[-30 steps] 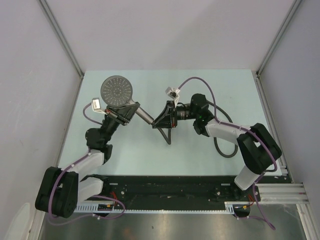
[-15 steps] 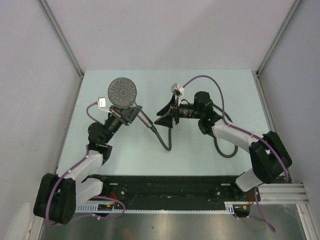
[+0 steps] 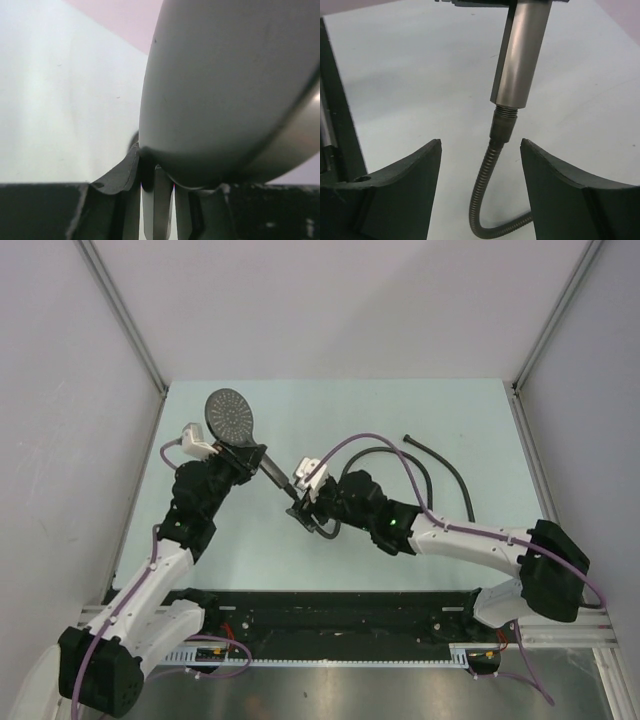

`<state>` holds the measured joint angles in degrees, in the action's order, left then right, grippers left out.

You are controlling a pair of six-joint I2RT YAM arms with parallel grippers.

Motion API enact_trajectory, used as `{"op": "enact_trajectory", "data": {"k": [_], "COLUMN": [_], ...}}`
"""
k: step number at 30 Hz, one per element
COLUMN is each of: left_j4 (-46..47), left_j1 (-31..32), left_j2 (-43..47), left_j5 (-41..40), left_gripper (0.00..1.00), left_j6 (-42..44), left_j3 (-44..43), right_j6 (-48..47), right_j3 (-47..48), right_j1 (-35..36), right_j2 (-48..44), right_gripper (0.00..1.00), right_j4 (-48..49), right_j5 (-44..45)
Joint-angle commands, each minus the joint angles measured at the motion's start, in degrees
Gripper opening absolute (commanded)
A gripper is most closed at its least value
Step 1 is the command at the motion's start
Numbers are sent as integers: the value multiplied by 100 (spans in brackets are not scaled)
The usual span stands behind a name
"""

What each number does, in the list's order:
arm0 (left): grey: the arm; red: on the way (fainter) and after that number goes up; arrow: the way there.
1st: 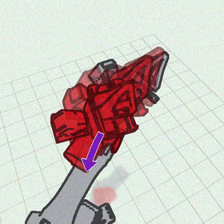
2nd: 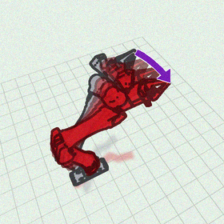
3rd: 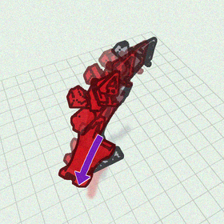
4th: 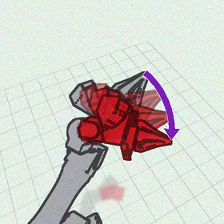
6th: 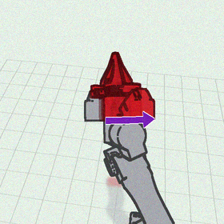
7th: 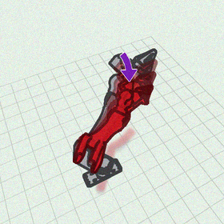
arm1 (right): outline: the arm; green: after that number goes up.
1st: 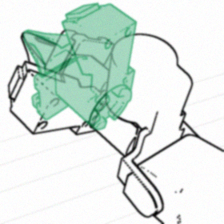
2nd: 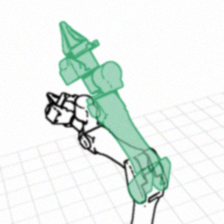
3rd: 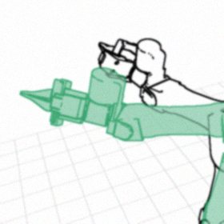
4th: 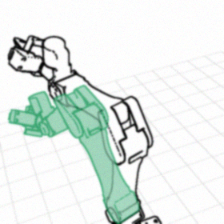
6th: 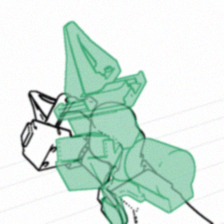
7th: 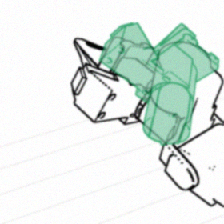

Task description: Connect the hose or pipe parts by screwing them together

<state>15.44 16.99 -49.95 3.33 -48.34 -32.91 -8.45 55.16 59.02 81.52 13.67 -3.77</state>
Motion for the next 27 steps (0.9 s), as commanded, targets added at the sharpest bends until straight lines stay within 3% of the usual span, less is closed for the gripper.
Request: {"op": "enact_trajectory", "data": {"k": [1,9,22,27], "left_j4": [-1077,-1149,-1149,-1149], "left_j1": [50,50,50,50], "left_j2": [100,249,276,258], "left_j5": [-842,-922,-887,-843], "left_gripper": [0,0,0,0], "left_j6": [149,-150,-501,-659], "left_j3": [-523,-454,-304,-278], "right_j6": [-850,-1106,-896,-852], "right_j3": [109,109,224,311], "right_j1": [486,777,786,804], "right_j2": [337,1015,1323,1437], "right_gripper": [68,65,61,55], "right_j4": [538,1330,1542,1595], "right_j5": [1754,2609,2346,2354]}}
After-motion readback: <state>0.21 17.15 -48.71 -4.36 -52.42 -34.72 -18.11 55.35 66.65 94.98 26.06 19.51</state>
